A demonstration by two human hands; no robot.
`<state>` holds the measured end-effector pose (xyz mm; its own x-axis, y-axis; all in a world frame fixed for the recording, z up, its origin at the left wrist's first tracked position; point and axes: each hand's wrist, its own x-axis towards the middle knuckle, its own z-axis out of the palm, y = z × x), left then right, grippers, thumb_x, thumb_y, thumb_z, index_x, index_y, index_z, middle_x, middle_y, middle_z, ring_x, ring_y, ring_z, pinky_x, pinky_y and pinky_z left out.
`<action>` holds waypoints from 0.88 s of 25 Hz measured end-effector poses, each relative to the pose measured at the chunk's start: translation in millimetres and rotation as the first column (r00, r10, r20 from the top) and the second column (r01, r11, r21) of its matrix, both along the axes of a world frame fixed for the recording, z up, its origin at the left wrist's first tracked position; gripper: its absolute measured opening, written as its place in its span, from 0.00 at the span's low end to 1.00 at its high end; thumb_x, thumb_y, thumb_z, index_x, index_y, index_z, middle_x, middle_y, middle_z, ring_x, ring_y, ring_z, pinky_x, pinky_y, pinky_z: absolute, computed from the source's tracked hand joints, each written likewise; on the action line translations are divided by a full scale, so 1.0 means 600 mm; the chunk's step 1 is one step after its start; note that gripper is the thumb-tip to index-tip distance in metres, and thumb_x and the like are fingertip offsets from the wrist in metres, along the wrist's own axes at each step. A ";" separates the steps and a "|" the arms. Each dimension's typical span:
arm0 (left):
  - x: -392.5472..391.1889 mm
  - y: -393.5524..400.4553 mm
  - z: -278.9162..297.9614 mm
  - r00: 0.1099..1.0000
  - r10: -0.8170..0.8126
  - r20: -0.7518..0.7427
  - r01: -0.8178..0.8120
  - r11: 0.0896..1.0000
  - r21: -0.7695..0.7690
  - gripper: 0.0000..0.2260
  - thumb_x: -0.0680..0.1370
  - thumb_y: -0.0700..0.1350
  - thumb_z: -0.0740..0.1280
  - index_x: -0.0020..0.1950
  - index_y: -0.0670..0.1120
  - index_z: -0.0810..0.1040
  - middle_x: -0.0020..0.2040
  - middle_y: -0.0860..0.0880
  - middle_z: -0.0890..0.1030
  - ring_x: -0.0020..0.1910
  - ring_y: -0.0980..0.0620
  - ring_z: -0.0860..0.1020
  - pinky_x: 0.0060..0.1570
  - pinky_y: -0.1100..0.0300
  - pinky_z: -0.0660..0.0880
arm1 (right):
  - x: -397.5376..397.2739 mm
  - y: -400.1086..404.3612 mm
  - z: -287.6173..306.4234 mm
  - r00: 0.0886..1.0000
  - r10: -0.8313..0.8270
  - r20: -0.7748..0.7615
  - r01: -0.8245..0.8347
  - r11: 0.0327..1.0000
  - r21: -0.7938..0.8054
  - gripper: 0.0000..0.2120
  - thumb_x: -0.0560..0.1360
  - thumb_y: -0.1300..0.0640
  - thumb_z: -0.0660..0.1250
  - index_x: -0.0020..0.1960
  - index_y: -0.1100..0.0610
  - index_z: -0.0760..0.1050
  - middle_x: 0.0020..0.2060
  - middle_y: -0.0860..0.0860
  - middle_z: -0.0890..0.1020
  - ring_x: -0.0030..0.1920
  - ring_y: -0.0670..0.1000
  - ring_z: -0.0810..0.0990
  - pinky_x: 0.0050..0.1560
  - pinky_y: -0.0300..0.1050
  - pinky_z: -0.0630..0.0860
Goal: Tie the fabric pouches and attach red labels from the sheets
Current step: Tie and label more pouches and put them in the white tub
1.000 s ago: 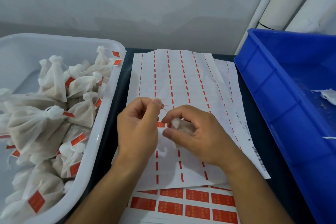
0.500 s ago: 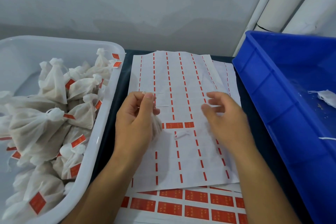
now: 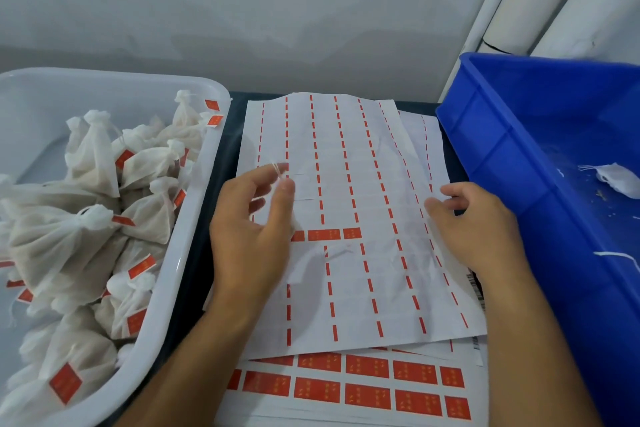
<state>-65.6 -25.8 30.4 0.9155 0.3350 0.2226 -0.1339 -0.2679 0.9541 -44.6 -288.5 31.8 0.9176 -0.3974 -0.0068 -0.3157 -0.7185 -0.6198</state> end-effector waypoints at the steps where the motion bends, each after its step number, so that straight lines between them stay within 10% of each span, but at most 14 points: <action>1: -0.005 -0.003 0.000 0.995 0.020 0.096 -0.035 0.987 0.154 0.15 0.78 0.56 0.69 0.64 0.58 0.77 0.65 0.58 0.78 0.63 0.61 0.76 0.60 0.72 0.74 | 0.000 0.002 -0.001 1.000 0.011 -0.015 -0.011 1.000 -0.002 0.21 0.80 0.44 0.68 0.70 0.51 0.74 0.62 0.50 0.82 0.53 0.48 0.76 0.54 0.47 0.73; 5: -0.015 -0.014 -0.014 0.919 -0.196 0.342 -0.019 0.844 0.536 0.26 0.76 0.48 0.75 0.73 0.53 0.73 0.68 0.50 0.73 0.67 0.55 0.71 0.66 0.65 0.71 | 0.002 0.007 -0.005 0.999 0.021 -0.039 -0.022 1.000 -0.021 0.22 0.80 0.43 0.68 0.71 0.50 0.73 0.63 0.51 0.81 0.52 0.47 0.74 0.57 0.50 0.76; 9: -0.021 -0.022 -0.024 0.899 -0.437 0.021 0.316 0.681 0.660 0.21 0.75 0.49 0.77 0.67 0.59 0.79 0.64 0.57 0.77 0.59 0.59 0.74 0.55 0.61 0.79 | 0.002 0.007 -0.005 0.998 0.020 -0.059 -0.020 1.000 -0.008 0.23 0.80 0.42 0.68 0.71 0.49 0.72 0.64 0.51 0.81 0.54 0.49 0.77 0.60 0.53 0.78; 16: 0.003 0.025 -0.016 0.995 0.073 -0.071 -0.020 0.826 0.563 0.24 0.78 0.43 0.73 0.71 0.58 0.72 0.72 0.54 0.71 0.68 0.54 0.71 0.66 0.57 0.68 | -0.012 0.047 0.016 0.988 0.148 0.031 -0.145 0.986 -0.076 0.22 0.77 0.40 0.70 0.69 0.42 0.71 0.62 0.45 0.78 0.53 0.46 0.79 0.51 0.42 0.76; 22: 0.008 0.045 -0.011 0.925 0.083 -0.370 0.163 0.794 0.585 0.29 0.80 0.51 0.70 0.78 0.55 0.61 0.74 0.51 0.73 0.69 0.46 0.75 0.69 0.47 0.72 | -0.026 0.158 -0.006 0.910 0.412 0.052 -0.412 0.911 -0.016 0.22 0.78 0.35 0.65 0.70 0.35 0.67 0.56 0.38 0.77 0.49 0.41 0.80 0.47 0.35 0.73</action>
<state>-60.9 1.0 23.8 0.9780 0.2079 0.0177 0.1592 -0.7983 0.5808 -60.2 -193.9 28.1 0.9987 0.0162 0.0475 0.0423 -0.7807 -0.6235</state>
